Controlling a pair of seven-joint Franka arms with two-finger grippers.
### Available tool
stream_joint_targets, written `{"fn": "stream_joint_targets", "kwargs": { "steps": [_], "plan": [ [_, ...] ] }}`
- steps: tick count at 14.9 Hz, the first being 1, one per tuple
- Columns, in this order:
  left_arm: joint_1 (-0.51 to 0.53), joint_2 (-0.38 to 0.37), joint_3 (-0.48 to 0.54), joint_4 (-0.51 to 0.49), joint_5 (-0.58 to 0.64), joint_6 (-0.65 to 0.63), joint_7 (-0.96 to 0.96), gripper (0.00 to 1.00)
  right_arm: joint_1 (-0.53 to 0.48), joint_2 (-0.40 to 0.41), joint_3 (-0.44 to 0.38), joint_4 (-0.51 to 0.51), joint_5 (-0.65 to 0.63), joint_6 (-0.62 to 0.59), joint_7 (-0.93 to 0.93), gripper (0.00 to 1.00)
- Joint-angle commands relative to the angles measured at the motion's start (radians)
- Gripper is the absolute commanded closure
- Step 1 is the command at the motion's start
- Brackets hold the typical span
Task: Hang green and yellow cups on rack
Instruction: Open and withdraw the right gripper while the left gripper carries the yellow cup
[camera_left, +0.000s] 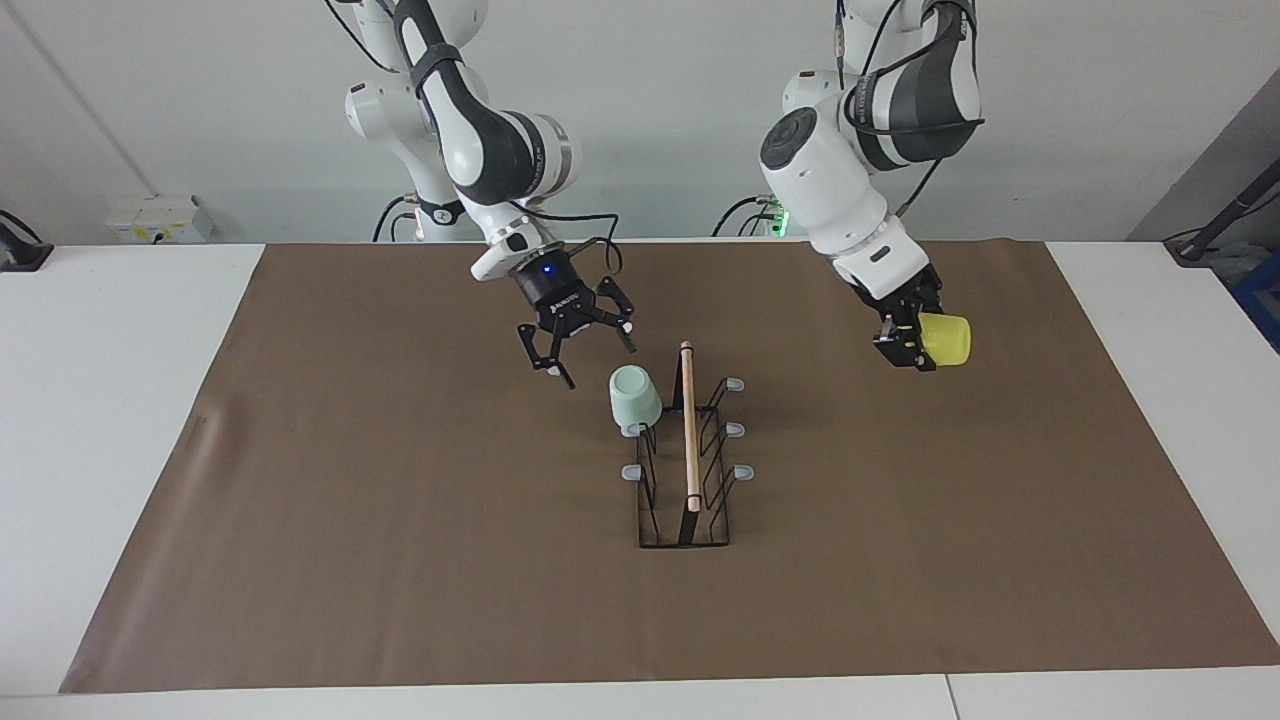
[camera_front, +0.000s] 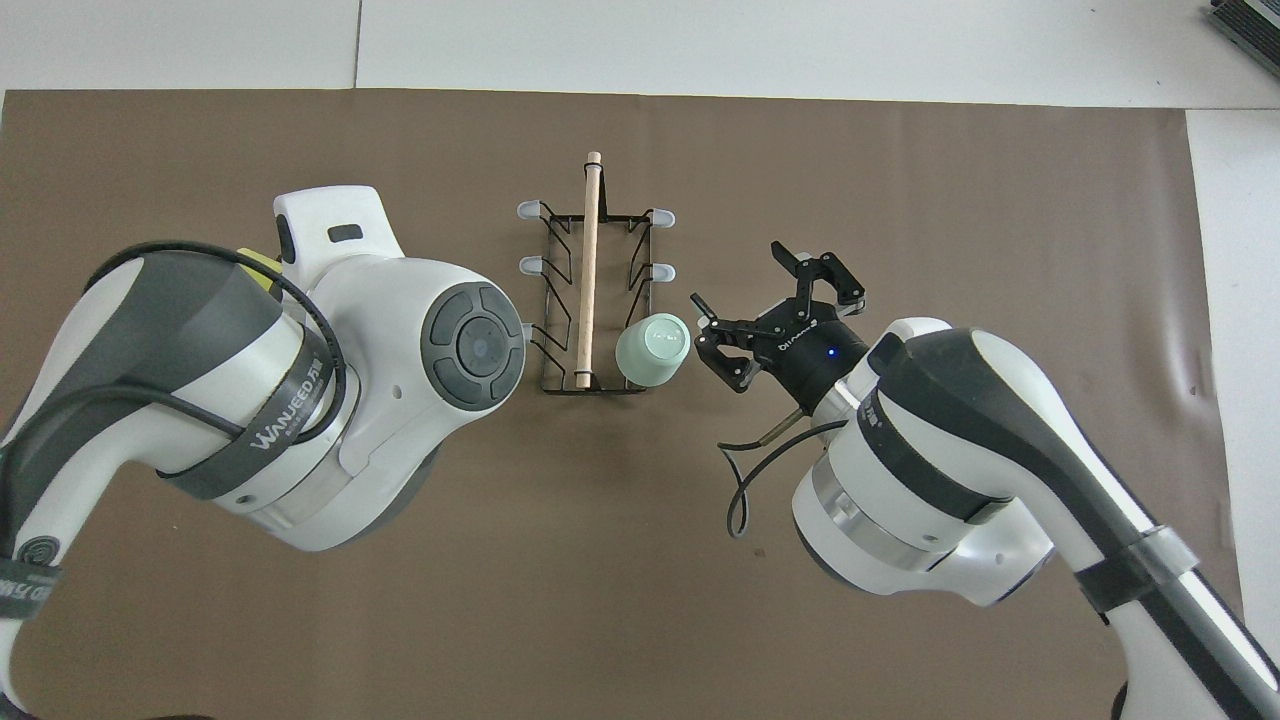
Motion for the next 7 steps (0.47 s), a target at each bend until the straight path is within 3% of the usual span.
{"fn": "stream_joint_targets", "kwargs": {
  "steps": [1, 3, 7],
  "plan": [
    [-0.032, 0.009, 0.014, 0.001, 0.026, -0.027, -0.072, 1.00, -0.034, 0.007, 0.009, 0.010, -0.137, -0.058, -0.026, 0.00],
    [-0.064, 0.032, 0.014, 0.004, 0.025, -0.041, -0.128, 1.00, -0.030, 0.003, 0.009, -0.006, -0.149, -0.064, -0.027, 0.00],
    [-0.113, 0.104, 0.015, 0.076, 0.037, -0.110, -0.224, 1.00, -0.035, -0.002, 0.009, -0.007, -0.301, -0.153, -0.021, 0.00]
  ]
}}
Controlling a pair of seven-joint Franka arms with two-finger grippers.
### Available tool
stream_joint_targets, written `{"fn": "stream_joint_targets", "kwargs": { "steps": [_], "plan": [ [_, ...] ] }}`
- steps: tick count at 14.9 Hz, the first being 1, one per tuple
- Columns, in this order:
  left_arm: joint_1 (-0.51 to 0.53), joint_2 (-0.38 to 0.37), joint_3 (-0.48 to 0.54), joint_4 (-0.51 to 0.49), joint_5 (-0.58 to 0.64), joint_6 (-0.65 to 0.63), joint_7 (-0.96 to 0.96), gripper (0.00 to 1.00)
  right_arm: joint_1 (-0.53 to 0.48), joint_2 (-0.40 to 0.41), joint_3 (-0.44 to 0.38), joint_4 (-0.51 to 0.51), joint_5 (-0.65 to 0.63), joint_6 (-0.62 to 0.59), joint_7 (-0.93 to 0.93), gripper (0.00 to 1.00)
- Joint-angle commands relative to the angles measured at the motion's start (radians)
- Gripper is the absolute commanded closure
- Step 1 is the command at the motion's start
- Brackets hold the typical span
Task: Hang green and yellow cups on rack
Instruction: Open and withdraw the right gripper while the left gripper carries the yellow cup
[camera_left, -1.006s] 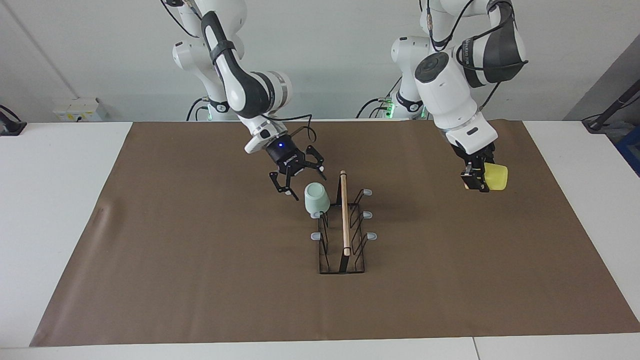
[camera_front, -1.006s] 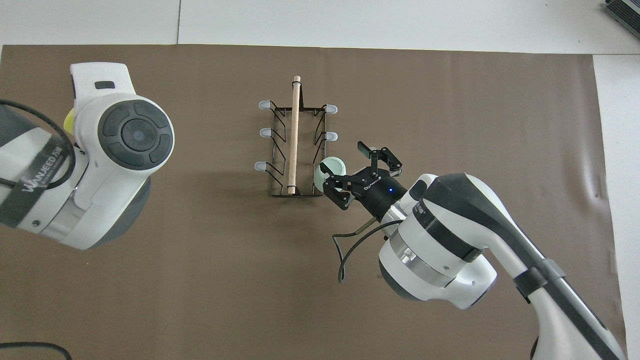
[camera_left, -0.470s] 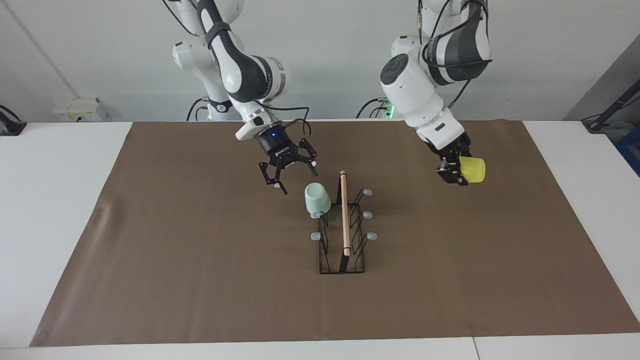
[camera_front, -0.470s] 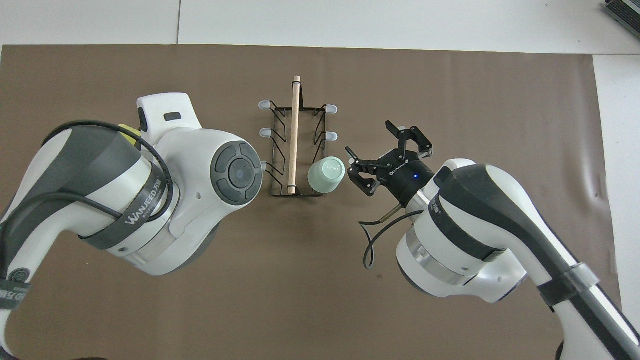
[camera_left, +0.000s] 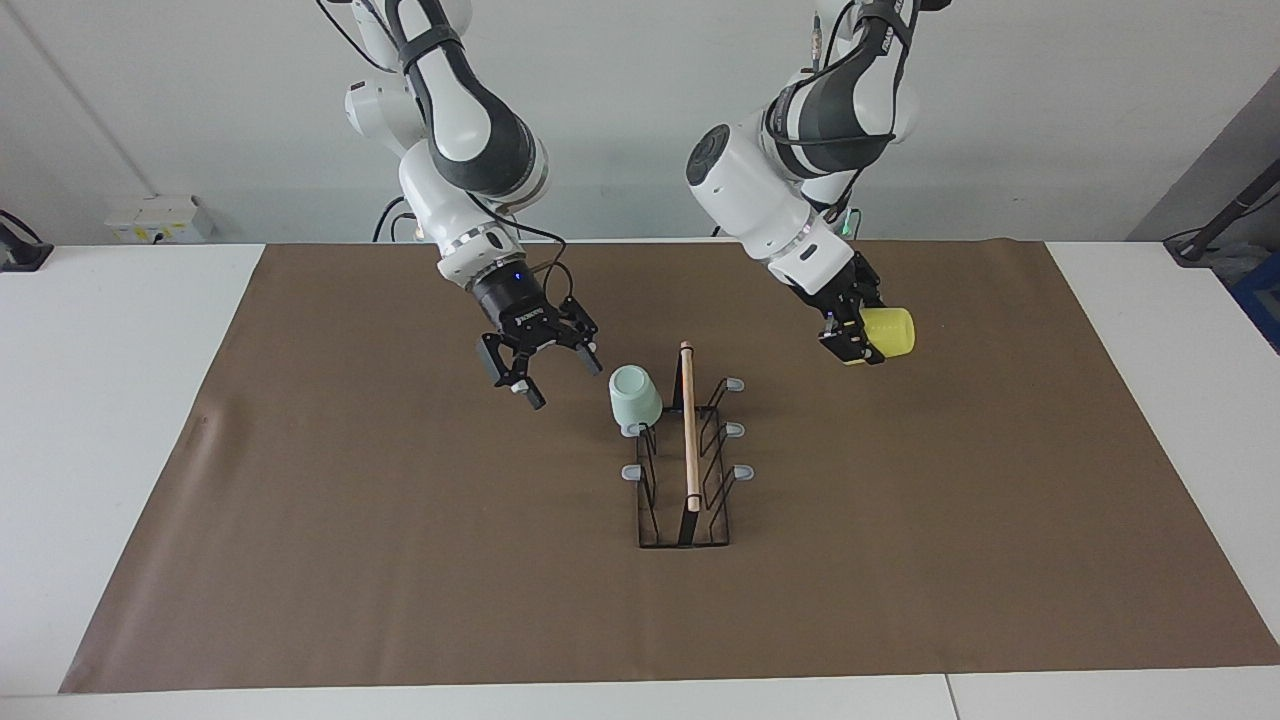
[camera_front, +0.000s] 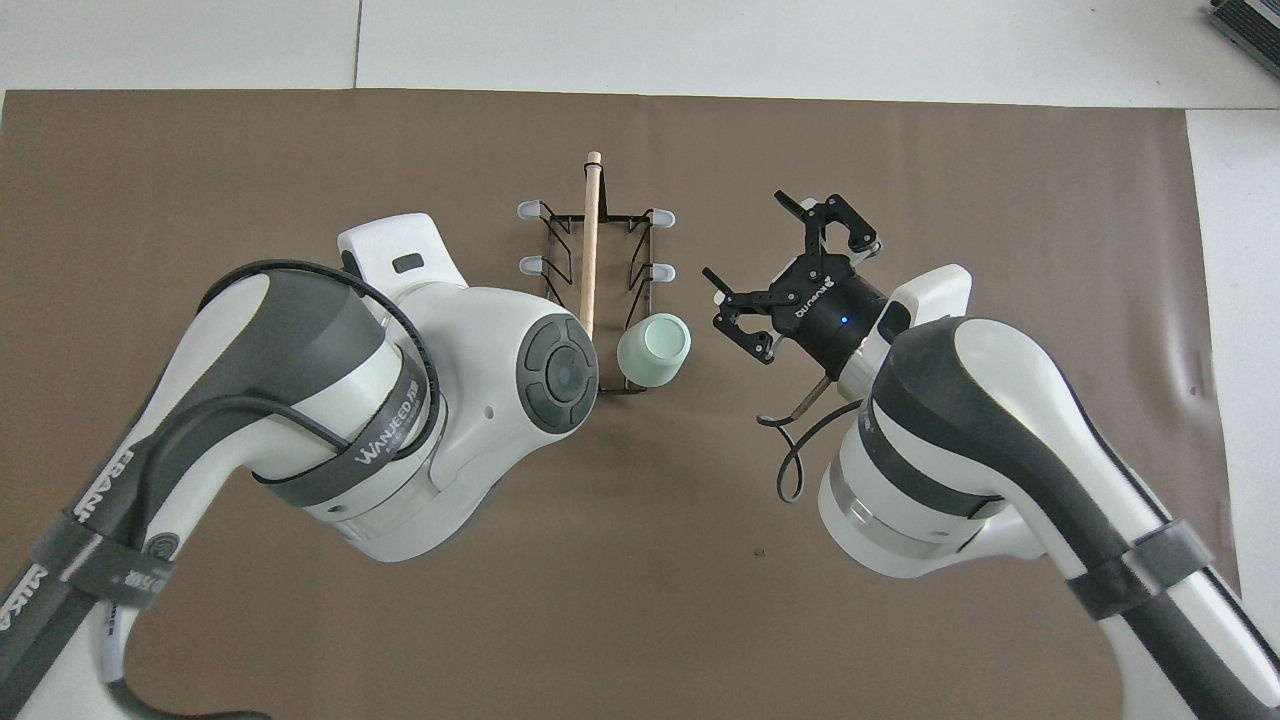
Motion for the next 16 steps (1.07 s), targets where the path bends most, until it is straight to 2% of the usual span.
{"fn": "stream_joint_targets", "kwargs": {
  "steps": [1, 2, 5, 8, 10, 13, 16],
  "plan": [
    [-0.053, 0.065, 0.014, 0.069, 0.056, -0.064, -0.074, 1.00, -0.013, -0.003, 0.008, -0.007, -0.090, -0.052, -0.014, 0.00],
    [-0.059, 0.070, 0.013, 0.064, 0.064, -0.065, -0.094, 1.00, -0.017, -0.002, 0.007, -0.007, -0.158, -0.082, -0.014, 0.00],
    [-0.073, 0.073, 0.011, 0.059, 0.063, -0.058, -0.163, 1.00, -0.083, -0.019, -0.002, -0.033, -0.436, -0.284, 0.081, 0.00],
    [-0.080, 0.076, 0.011, 0.064, 0.060, -0.058, -0.165, 1.00, -0.189, -0.025, -0.005, -0.033, -0.845, -0.506, 0.300, 0.00],
    [-0.088, 0.079, 0.011, 0.067, 0.046, -0.055, -0.166, 1.00, -0.252, -0.031, -0.005, -0.004, -1.068, -0.645, 0.472, 0.00],
    [-0.090, 0.116, 0.011, 0.111, 0.040, -0.064, -0.186, 1.00, -0.305, -0.065, -0.007, 0.019, -1.246, -0.777, 0.624, 0.00],
    [-0.123, 0.217, 0.014, 0.234, 0.044, -0.109, -0.200, 1.00, -0.348, -0.088, -0.008, 0.042, -1.407, -0.909, 0.763, 0.00]
  ]
}}
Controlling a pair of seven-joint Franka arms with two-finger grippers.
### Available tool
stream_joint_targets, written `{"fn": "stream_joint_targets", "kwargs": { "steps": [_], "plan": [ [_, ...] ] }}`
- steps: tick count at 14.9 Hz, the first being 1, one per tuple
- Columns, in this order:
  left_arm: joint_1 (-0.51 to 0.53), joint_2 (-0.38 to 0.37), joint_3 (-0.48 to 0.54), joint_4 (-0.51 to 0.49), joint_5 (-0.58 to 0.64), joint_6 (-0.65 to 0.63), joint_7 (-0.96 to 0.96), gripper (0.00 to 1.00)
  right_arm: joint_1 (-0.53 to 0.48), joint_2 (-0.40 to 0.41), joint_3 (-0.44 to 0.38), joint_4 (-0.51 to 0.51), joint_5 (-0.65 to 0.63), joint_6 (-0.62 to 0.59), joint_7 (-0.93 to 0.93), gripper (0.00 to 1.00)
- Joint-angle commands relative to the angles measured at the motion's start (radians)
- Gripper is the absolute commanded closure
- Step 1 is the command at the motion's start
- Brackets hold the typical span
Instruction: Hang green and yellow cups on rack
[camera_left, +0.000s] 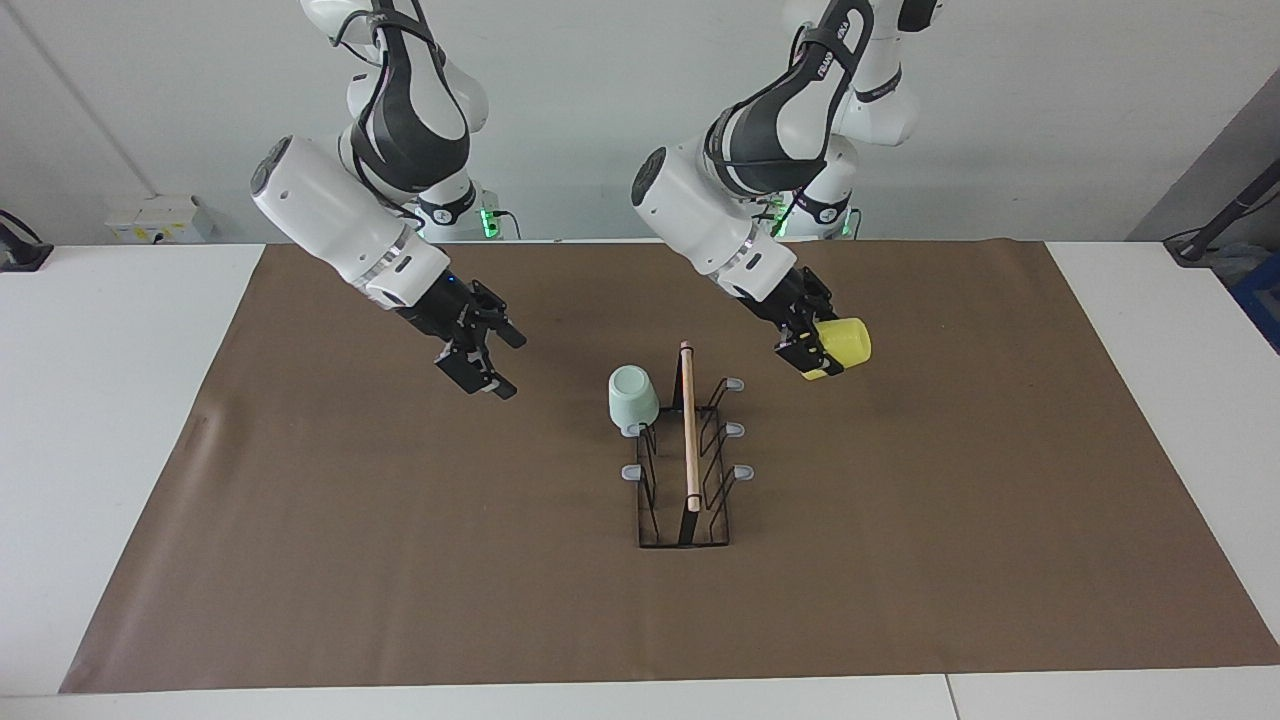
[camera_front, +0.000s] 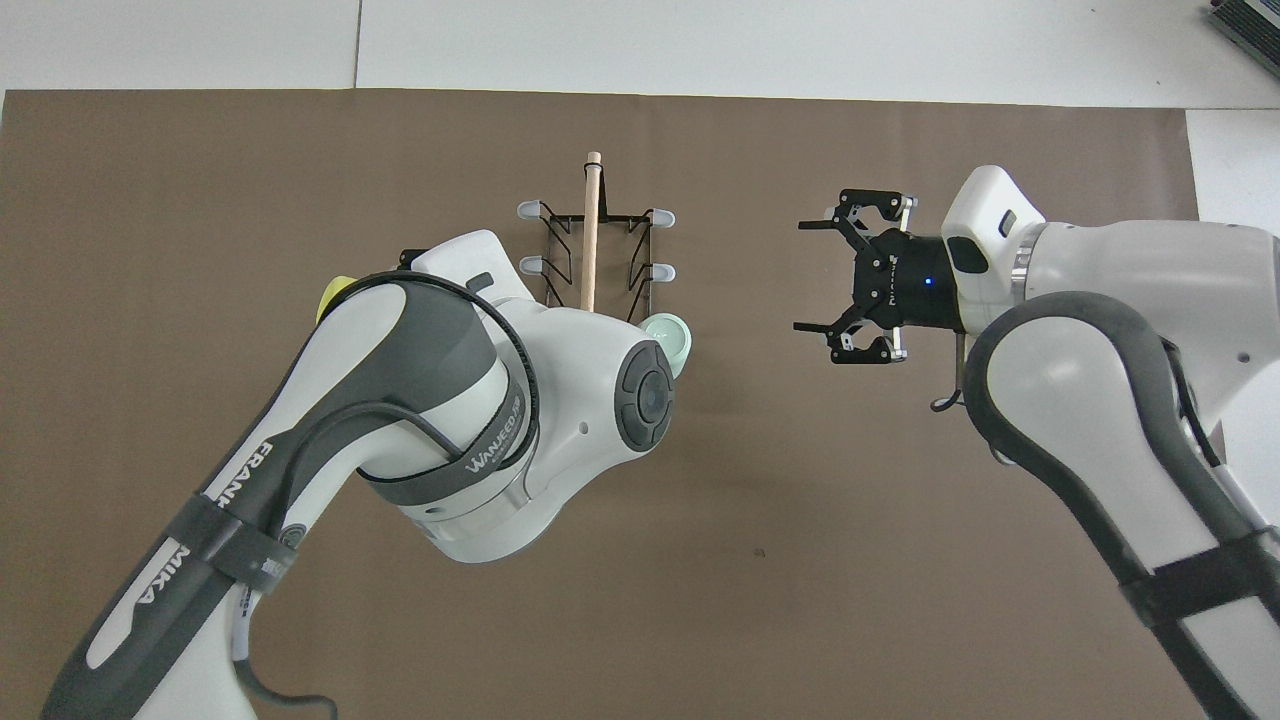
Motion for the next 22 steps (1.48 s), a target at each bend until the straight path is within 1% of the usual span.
{"fn": "stream_joint_targets", "kwargs": {
  "steps": [1, 2, 3, 6, 12, 15, 17, 20, 22],
  "plan": [
    [-0.043, 0.143, 0.014, 0.189, 0.005, -0.095, -0.025, 1.00, -0.029, -0.024, 0.007, 0.029, -0.160, -0.116, 0.156, 0.00],
    [-0.061, 0.177, 0.016, 0.226, 0.008, -0.112, -0.028, 1.00, -0.027, -0.027, 0.007, 0.052, -0.229, -0.154, 0.230, 0.00],
    [-0.075, 0.192, 0.019, 0.234, 0.015, -0.117, -0.029, 1.00, -0.020, -0.029, 0.007, 0.071, -0.289, -0.182, 0.313, 0.00],
    [-0.104, 0.202, 0.021, 0.227, 0.044, -0.138, -0.034, 1.00, -0.015, -0.030, 0.019, 0.114, -0.409, -0.250, 0.511, 0.00],
    [-0.150, 0.199, 0.021, 0.179, 0.079, -0.160, -0.051, 1.00, -0.015, -0.033, 0.021, 0.126, -0.507, -0.282, 0.851, 0.00],
    [-0.165, 0.194, 0.021, 0.150, 0.094, -0.160, -0.071, 1.00, -0.024, -0.027, 0.021, 0.157, -0.543, -0.323, 1.031, 0.00],
    [-0.176, 0.191, 0.021, 0.133, 0.096, -0.158, -0.085, 1.00, -0.017, -0.029, 0.008, 0.174, -0.579, -0.365, 1.153, 0.00],
    [-0.181, 0.194, 0.021, 0.128, 0.096, -0.157, -0.086, 1.00, 0.003, -0.033, 0.001, 0.206, -0.624, -0.452, 1.411, 0.00],
    [-0.179, 0.197, 0.021, 0.127, 0.111, -0.154, -0.098, 1.00, 0.018, -0.035, -0.031, 0.233, -0.630, -0.498, 1.507, 0.00]
  ]
}}
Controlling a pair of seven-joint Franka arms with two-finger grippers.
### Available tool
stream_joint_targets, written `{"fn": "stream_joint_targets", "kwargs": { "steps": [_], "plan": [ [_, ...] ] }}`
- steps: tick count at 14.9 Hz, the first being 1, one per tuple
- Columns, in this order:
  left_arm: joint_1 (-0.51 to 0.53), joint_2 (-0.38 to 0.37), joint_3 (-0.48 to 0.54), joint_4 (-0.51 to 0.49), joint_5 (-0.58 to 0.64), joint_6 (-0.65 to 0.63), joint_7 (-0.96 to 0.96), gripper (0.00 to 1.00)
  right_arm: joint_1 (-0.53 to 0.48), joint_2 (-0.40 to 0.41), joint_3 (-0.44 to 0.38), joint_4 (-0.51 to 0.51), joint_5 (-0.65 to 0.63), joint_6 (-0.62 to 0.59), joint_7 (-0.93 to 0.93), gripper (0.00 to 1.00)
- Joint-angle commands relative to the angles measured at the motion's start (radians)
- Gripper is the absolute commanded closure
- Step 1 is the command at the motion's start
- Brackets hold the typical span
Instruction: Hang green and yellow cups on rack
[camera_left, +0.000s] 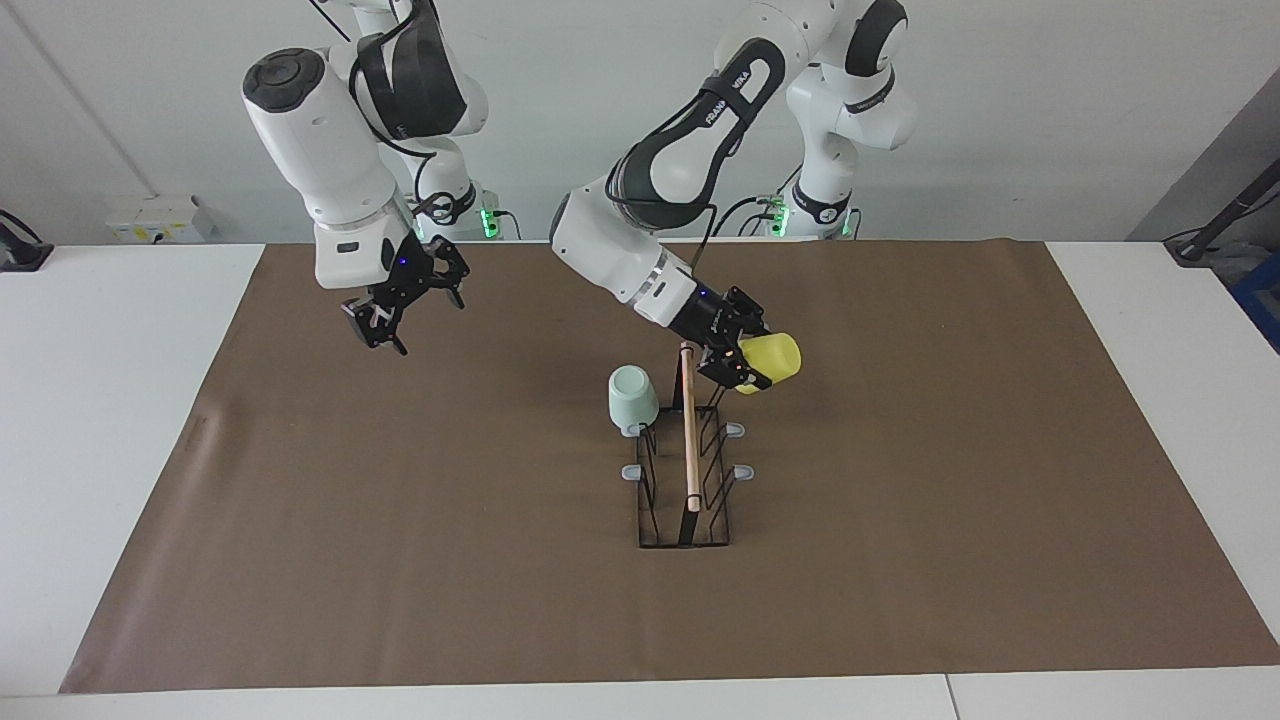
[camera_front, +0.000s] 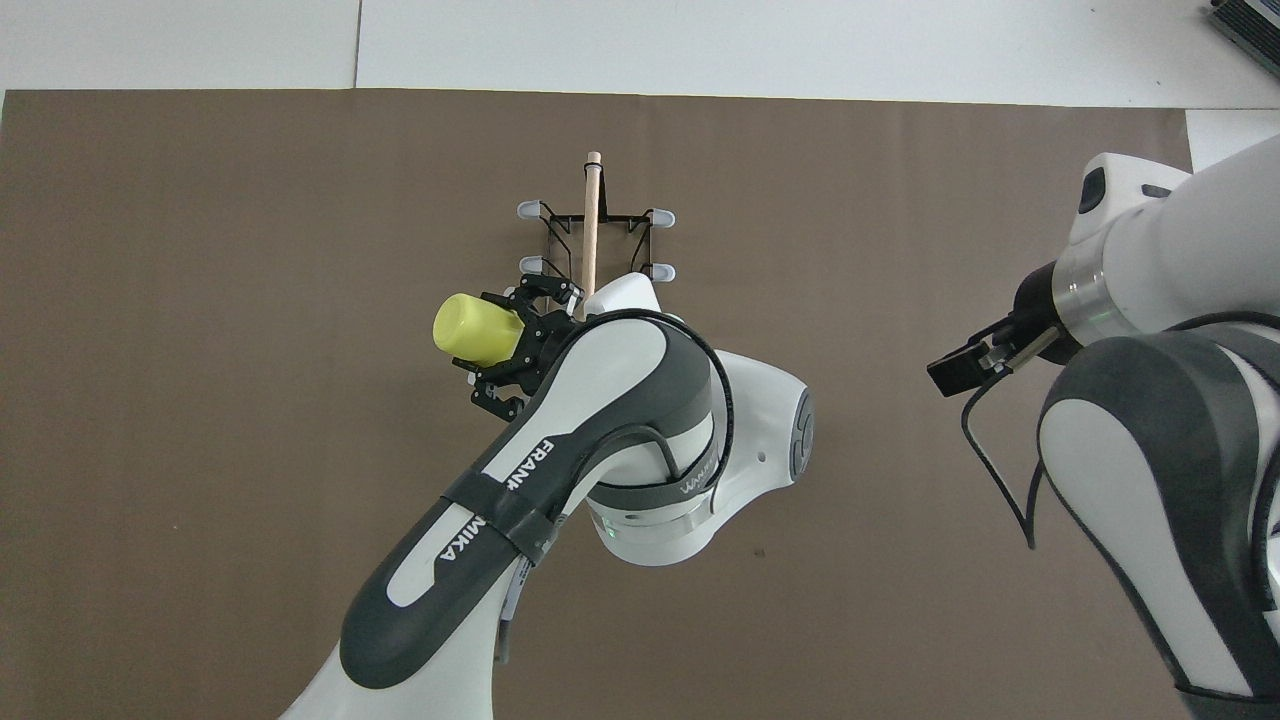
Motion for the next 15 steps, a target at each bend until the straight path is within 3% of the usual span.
{"fn": "stream_joint_targets", "kwargs": {
  "steps": [1, 4, 9, 15],
  "plan": [
    [-0.014, 0.004, 0.016, -0.009, 0.033, -0.009, -0.032, 1.00, 0.024, -0.003, -0.037, 0.075, -0.022, -0.109, 0.106, 0.00],
    [-0.016, 0.040, 0.017, 0.007, 0.035, -0.024, -0.070, 1.00, 0.031, 0.006, -0.124, 0.224, -0.018, -0.213, 0.105, 0.00],
    [-0.030, 0.056, 0.017, 0.035, 0.040, -0.052, -0.073, 1.00, 0.172, -0.008, -0.396, 0.189, -0.022, -0.224, 0.097, 0.00],
    [-0.051, 0.082, 0.017, 0.066, 0.033, -0.057, -0.079, 1.00, 0.172, 0.004, -0.393, 0.210, -0.027, -0.185, 0.145, 0.00]
  ]
}}
